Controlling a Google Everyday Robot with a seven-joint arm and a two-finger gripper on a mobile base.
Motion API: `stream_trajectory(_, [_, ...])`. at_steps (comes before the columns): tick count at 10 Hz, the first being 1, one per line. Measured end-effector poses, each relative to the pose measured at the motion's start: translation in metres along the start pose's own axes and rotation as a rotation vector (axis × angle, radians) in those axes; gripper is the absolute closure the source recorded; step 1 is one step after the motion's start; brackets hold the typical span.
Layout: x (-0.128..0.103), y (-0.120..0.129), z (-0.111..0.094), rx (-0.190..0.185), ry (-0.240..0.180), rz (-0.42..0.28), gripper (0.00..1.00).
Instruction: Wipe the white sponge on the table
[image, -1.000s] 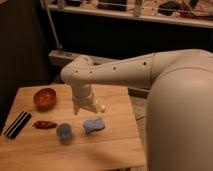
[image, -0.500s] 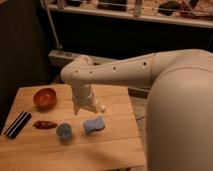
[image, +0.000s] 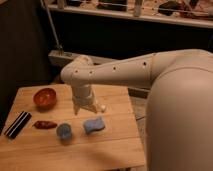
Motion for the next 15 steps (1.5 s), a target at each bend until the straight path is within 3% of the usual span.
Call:
stream_trajectory(4, [0.0, -0.002, 0.001, 0.005, -0.002, -0.002, 0.35])
stream_trajectory(8, [0.001, -0.032, 0.009, 0.023, -0.03, 0.028, 0.35])
stream_trajectory(13, [-0.003, -0.05, 0.032, -0.042, -0.045, 0.081, 0.35])
stream_trajectory(15, [0.001, -0.06, 0.047, -0.024, -0.034, 0.081, 0.35])
